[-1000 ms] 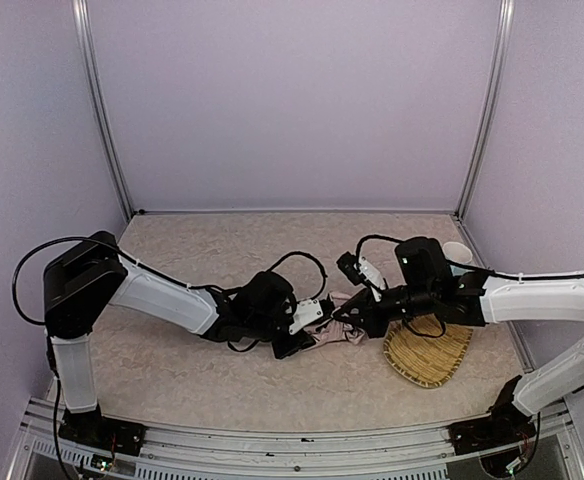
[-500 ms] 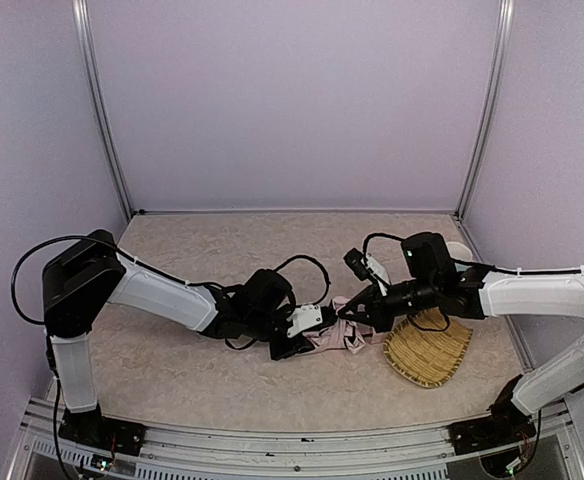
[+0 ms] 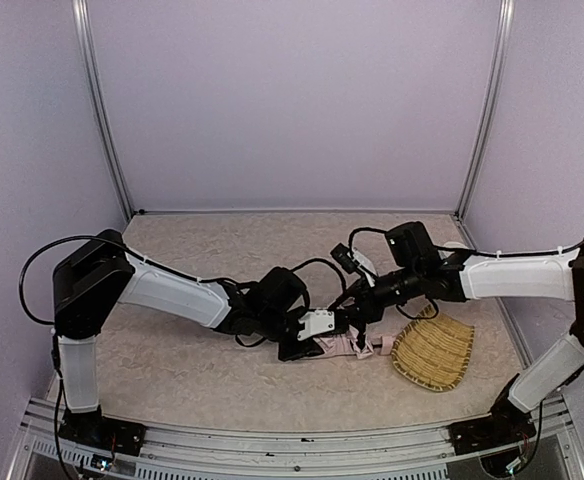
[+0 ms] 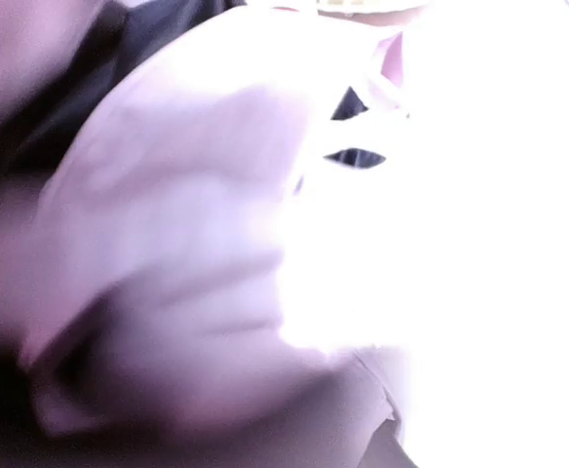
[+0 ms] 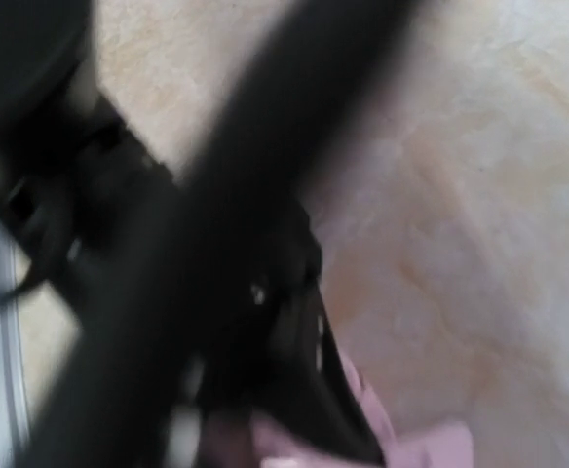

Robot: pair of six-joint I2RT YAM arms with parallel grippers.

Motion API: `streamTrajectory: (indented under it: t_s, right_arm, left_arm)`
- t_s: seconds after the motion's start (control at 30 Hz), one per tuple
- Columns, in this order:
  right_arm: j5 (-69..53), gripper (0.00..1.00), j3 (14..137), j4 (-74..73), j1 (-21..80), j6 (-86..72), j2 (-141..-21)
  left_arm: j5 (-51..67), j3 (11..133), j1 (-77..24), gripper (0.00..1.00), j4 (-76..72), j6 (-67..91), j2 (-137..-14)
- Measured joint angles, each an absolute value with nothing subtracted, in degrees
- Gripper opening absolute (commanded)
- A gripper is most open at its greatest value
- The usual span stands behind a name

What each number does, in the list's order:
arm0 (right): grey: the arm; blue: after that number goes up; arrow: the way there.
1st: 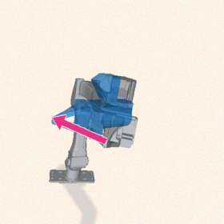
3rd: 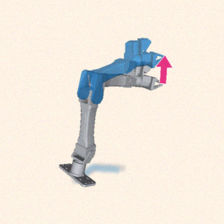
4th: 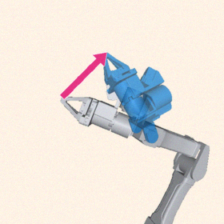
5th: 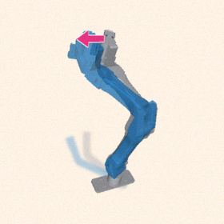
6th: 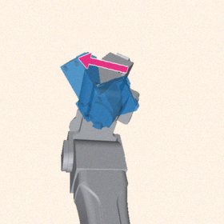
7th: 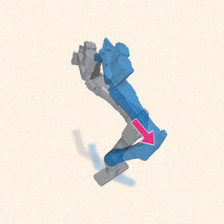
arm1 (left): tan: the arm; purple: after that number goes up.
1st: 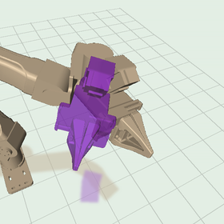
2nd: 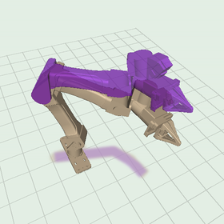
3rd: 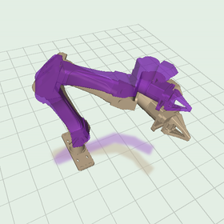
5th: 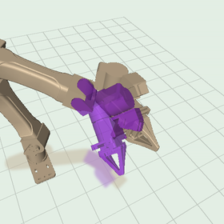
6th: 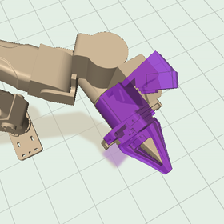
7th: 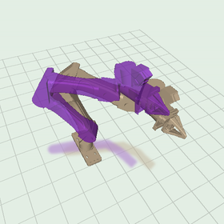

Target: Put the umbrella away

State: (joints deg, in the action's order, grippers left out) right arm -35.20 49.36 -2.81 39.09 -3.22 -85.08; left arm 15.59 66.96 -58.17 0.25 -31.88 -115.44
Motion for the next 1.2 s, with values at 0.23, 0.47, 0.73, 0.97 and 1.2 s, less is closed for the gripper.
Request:
streamTrajectory:
  t_s: [0.23,0.47,0.73,0.97,1.2]
  right_arm:
    - [-36.9,0.0,59.2,-6.3,38.6,-2.6,-97.2]
    - [-37.2,0.0,59.7,-2.6,37.6,-2.2,-103.4]
    - [-39.4,0.0,55.0,7.8,37.6,-2.5,-106.1]
    - [-41.8,0.0,55.2,13.2,37.6,-2.1,-109.2]
    - [-40.6,0.0,55.7,13.7,37.6,-0.3,-110.9]
  left_arm:
    - [14.0,68.4,-58.5,0.0,3.2,-35.4,-115.6]
    - [8.9,62.0,-58.8,0.09,-1.5,-35.3,-111.9]
    - [-3.2,53.2,-61.6,0.22,-14.8,-33.5,-109.4]
    - [-8.3,49.6,-62.2,0.43,-21.7,-34.0,-109.1]
    - [-12.4,45.4,-62.7,0.94,-24.4,-35.0,-106.2]
